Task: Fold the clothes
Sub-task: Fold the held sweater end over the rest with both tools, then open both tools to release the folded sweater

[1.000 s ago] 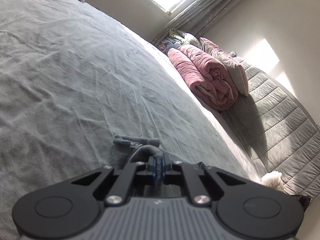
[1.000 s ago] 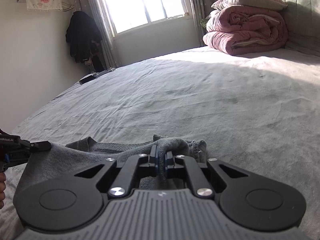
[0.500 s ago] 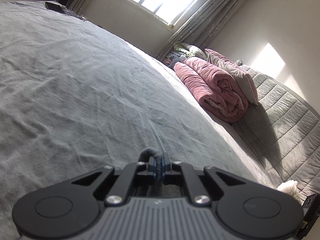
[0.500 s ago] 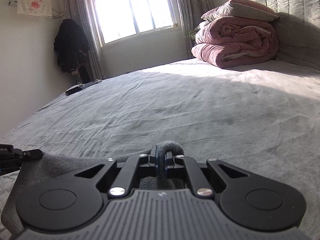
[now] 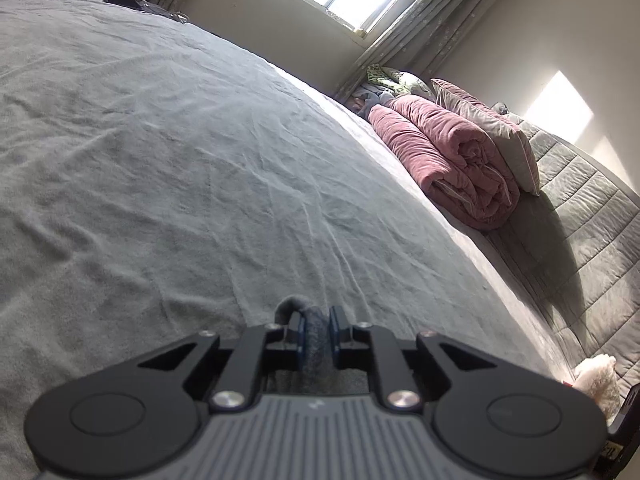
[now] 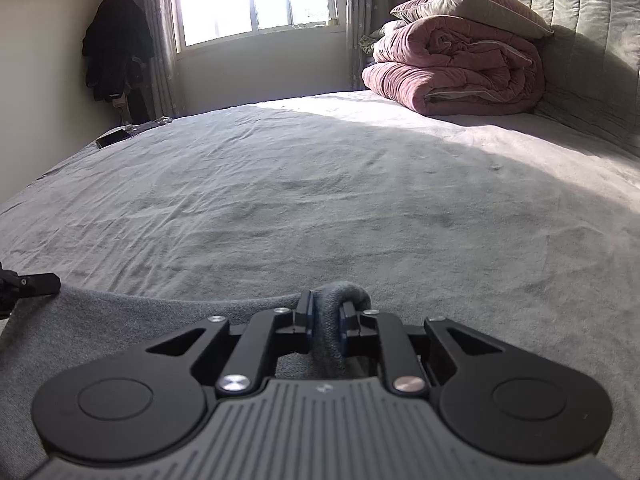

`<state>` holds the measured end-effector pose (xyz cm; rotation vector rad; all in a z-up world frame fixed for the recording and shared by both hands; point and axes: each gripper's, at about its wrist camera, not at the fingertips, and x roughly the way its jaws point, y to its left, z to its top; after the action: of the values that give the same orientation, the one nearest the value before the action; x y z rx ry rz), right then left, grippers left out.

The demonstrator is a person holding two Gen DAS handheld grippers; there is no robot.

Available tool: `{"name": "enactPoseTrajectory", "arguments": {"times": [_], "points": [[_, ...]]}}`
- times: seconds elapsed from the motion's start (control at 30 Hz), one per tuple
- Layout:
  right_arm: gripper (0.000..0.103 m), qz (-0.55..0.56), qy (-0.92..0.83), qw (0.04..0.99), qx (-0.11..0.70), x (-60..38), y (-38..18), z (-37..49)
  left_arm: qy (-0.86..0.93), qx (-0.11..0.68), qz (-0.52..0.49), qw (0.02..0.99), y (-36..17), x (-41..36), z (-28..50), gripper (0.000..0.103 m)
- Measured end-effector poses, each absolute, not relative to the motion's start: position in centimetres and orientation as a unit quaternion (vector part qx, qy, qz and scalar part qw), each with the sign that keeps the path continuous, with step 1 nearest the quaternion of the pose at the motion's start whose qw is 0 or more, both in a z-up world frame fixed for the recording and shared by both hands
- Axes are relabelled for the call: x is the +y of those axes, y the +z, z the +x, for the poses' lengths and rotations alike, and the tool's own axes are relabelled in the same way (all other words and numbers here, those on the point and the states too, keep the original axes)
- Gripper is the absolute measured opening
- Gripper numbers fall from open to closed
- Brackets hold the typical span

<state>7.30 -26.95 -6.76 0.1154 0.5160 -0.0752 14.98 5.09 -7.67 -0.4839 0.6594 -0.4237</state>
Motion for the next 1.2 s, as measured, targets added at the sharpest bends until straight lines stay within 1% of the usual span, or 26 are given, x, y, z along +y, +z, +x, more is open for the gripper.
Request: {"name": "enactPoseTrajectory", "arguments": {"times": [0.03, 0.07, 0.1, 0.13, 0.17, 0.23, 0.3, 0.37, 0.4, 0.43, 0.47, 0.63, 0.73, 0.87, 0.9, 0.93, 1.0, 1.07, 1.2], "points": [[0.020, 0.053, -0.036, 0.966, 0.250, -26.7, -6.5, 7.2, -0.202, 0.314, -0.229, 0.899, -7.0, 4.7, 14.7, 0.033], [0.027, 0.048, -0.035, 0.968, 0.244, -26.3, -6.2, 7.1, -0.203, 0.305, -0.216, 0.905, -6.5, 4.2, 14.3, 0.040], [0.033, 0.045, -0.033, 0.969, 0.239, -26.0, -6.1, 7.0, -0.204, 0.295, -0.202, 0.911, -6.0, 3.6, 13.9, 0.052], [0.040, 0.041, -0.033, 0.970, 0.236, -25.7, -6.0, 6.9, -0.205, 0.285, -0.187, 0.917, -5.5, 3.0, 13.5, 0.061], [0.041, 0.036, -0.039, 0.970, 0.236, -25.6, -6.0, 7.0, -0.200, 0.272, -0.168, 0.926, -5.0, 2.3, 13.1, 0.065], [0.041, 0.027, -0.050, 0.970, 0.237, -25.4, -6.1, 7.2, -0.187, 0.251, -0.136, 0.940, -4.5, 1.3, 12.4, 0.080], [0.041, 0.023, -0.063, 0.968, 0.242, -25.5, -6.3, 7.4, -0.174, 0.237, -0.111, 0.949, -4.2, 0.7, 12.1, 0.085], [0.041, 0.023, -0.077, 0.965, 0.251, -25.8, -6.6, 7.7, -0.172, 0.239, -0.105, 0.950, -4.3, 0.6, 12.2, 0.085], [0.043, 0.021, -0.086, 0.963, 0.254, -25.9, -6.7, 7.9, -0.172, 0.241, -0.102, 0.950, -4.4, 0.6, 12.3, 0.085], [0.051, 0.016, -0.099, 0.962, 0.253, -26.0, -6.7, 7.9, -0.176, 0.242, -0.106, 0.948, -4.6, 0.6, 12.3, 0.085], [0.053, 0.014, -0.110, 0.962, 0.251, -26.2, -6.7, 7.9, -0.181, 0.245, -0.113, 0.946, -4.8, 0.7, 12.3, 0.085], [0.053, 0.070, -0.054, 0.969, 0.229, -26.6, -5.6, 7.0, -0.234, 0.258, -0.127, 0.929, -5.5, -0.1, 12.3, 0.073], [0.053, 0.047, -0.028, 0.968, 0.245, -25.4, -6.4, 7.3, -0.266, 0.264, -0.118, 0.919, -5.9, -1.1, 12.1, 0.071], [0.052, 0.015, 0.007, 0.964, 0.266, -23.8, -7.5, 7.6, -0.271, 0.301, -0.080, 0.911, -8.2, -2.5, 12.4, 0.071], [0.051, 0.007, 0.016, 0.962, 0.272, -23.4, -7.7, 7.7, -0.271, 0.301, -0.076, 0.911, -8.4, -2.5, 12.3, 0.070], [0.047, -0.001, 0.024, 0.961, 0.277, -22.9, -8.0, 7.8, -0.272, 0.298, -0.073, 0.912, -8.5, -2.4, 12.2, 0.070], [0.046, -0.013, 0.038, 0.958, 0.285, -22.4, -8.4, 7.9, -0.274, 0.293, -0.067, 0.914, -8.7, -2.2, 12.0, 0.070], [0.040, 0.002, 0.030, 0.958, 0.286, -23.5, -8.3, 7.7, -0.271, 0.290, -0.060, 0.916, -8.8, -1.8, 11.8, 0.069], [0.040, 0.021, 0.015, 0.958, 0.285, -25.4, -8.1, 7.2, -0.264, 0.292, -0.058, 0.918, -8.6, -0.7, 11.7, 0.064]]}}
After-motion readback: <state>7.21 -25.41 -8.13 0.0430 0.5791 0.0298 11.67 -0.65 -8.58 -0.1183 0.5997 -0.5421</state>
